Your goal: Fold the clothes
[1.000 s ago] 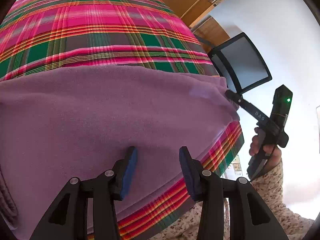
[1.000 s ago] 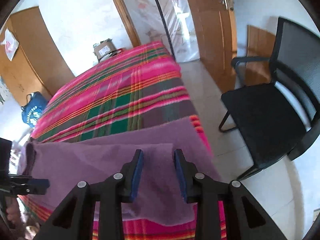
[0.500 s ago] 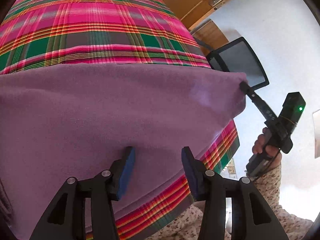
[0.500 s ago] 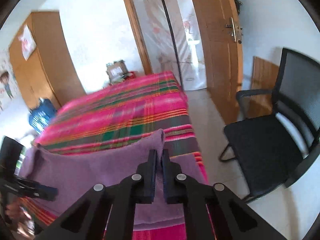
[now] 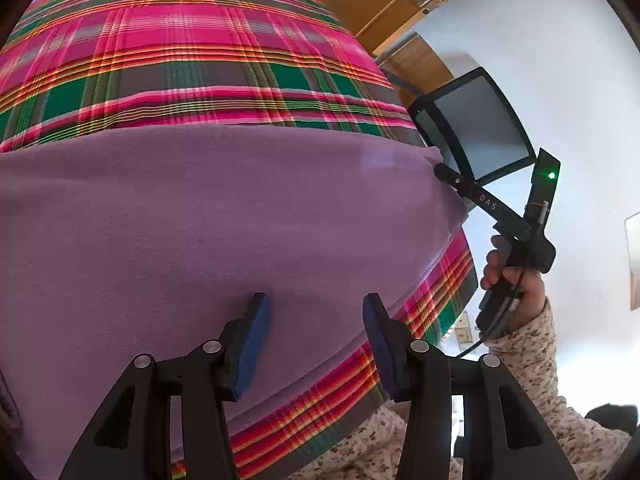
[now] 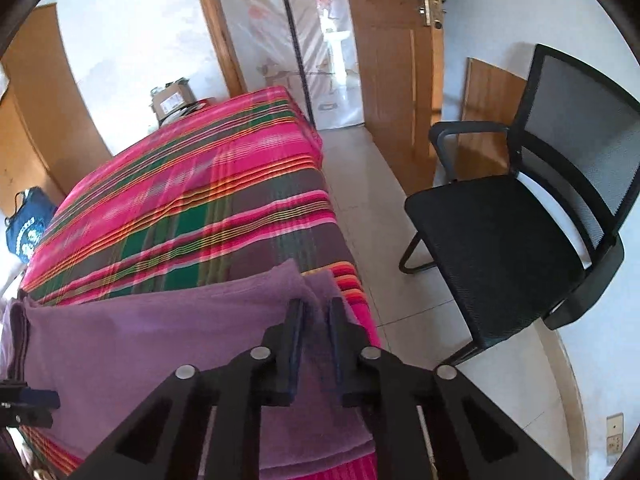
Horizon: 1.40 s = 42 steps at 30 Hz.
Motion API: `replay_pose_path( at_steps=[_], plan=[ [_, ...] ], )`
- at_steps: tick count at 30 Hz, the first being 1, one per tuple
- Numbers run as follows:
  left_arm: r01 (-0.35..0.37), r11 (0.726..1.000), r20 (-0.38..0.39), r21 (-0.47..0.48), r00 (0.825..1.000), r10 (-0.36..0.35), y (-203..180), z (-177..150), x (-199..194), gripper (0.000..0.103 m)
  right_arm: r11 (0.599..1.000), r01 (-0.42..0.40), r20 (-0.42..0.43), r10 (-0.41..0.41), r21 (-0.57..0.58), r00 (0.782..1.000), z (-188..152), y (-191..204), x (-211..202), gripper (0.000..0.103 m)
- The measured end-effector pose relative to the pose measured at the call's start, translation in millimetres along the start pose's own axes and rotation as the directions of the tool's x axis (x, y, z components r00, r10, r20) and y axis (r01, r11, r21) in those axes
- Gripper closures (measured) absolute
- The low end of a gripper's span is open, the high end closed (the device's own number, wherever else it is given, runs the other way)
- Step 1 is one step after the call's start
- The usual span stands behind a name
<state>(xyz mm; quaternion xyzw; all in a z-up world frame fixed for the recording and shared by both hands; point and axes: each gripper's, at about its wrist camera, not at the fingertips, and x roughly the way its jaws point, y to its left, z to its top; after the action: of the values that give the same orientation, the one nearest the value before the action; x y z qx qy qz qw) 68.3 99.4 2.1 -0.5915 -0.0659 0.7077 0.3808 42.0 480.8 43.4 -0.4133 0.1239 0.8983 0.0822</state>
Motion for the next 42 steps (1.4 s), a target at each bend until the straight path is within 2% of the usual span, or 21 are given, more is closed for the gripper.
replay_pose_path(
  at_steps=[4,8,11,12,15,17,18,21,22,26,30,32,33,35,38,42],
  plan=[
    [0.004,1.0,-0.004,0.004,1.0,-0.004,-1.4,-1.6,0.9,0.053,0.997,0.071,0.075,-0.071,0.01,0.995,3.3,-0.7,-12.8,0.088],
    [0.007,1.0,-0.007,0.005,1.0,-0.007,-0.8,-2.4,0.9,0.053,0.995,-0.011,0.147,0.025,-0.094,0.989,2.8,22.9,-26.5,0.087],
    [0.006,1.0,-0.005,0.003,1.0,-0.006,-0.4,-3.1,0.1,0.053,0.982,0.024,0.119,-0.002,-0.188,0.993,4.5,42.0,-12.9,0.086],
    [0.007,1.0,-0.004,0.003,1.0,-0.007,0.0,-3.5,-0.4,0.053,0.982,0.032,0.118,-0.01,-0.188,0.993,6.6,42.4,-7.9,0.085],
    [0.012,1.0,-0.003,-0.003,1.0,-0.012,-0.4,-4.0,0.6,0.053,0.995,0.006,0.037,-0.002,-0.097,0.999,18.0,28.7,11.2,0.079],
    [0.013,1.0,-0.003,-0.005,1.0,-0.013,-0.4,-3.7,0.8,0.053,0.998,-0.017,0.035,0.019,-0.058,0.999,22.1,21.9,14.6,0.078],
    [0.015,1.0,-0.004,-0.006,1.0,-0.015,-0.1,-3.4,0.8,0.053,0.997,-0.015,0.038,0.018,-0.075,0.999,22.3,23.4,13.6,0.078],
    [0.021,1.0,-0.006,-0.012,1.0,-0.021,1.5,-2.2,1.0,0.053,0.991,0.041,0.056,-0.034,-0.128,0.998,18.9,31.1,10.6,0.101],
    [0.02,1.0,-0.006,-0.011,1.0,-0.02,1.3,-2.0,1.4,0.053,0.99,0.054,0.048,-0.048,-0.13,0.998,18.9,29.9,12.1,0.102],
    [0.008,1.0,-0.003,-0.001,1.0,-0.008,-1.8,-3.4,2.1,0.053,0.99,0.102,0.051,-0.098,-0.098,0.994,20.8,20.3,16.4,0.101],
    [0.011,1.0,-0.004,-0.004,1.0,-0.011,-1.4,-4.0,1.9,0.053,0.994,0.1,0.052,-0.098,-0.042,0.994,19.4,7.8,10.4,0.098],
    [0.012,1.0,-0.005,-0.005,1.0,-0.012,-1.8,-4.1,2.0,0.053,0.992,0.111,0.077,-0.107,-0.051,0.991,15.3,9.3,1.2,0.096],
    [0.012,1.0,-0.007,-0.003,1.0,-0.012,-2.4,-4.2,2.2,0.053,0.992,0.105,0.091,-0.099,-0.065,0.991,12.2,11.9,-4.1,0.094],
    [0.016,1.0,-0.011,0.002,1.0,-0.016,-4.5,-5.2,3.3,0.053,0.992,0.041,0.118,-0.027,-0.121,0.993,1.9,21.5,-14.1,0.092],
    [0.018,1.0,-0.014,0.01,1.0,-0.018,-7.6,-7.3,4.1,0.053,0.983,-0.033,0.11,0.054,-0.183,0.992,-18.0,28.1,-19.6,0.088],
    [0.024,1.0,-0.02,0.019,1.0,-0.024,-11.4,-10.8,5.4,0.053,0.985,0.039,0.095,-0.023,-0.167,0.995,-33.1,17.4,-16.7,0.088]
  ],
)
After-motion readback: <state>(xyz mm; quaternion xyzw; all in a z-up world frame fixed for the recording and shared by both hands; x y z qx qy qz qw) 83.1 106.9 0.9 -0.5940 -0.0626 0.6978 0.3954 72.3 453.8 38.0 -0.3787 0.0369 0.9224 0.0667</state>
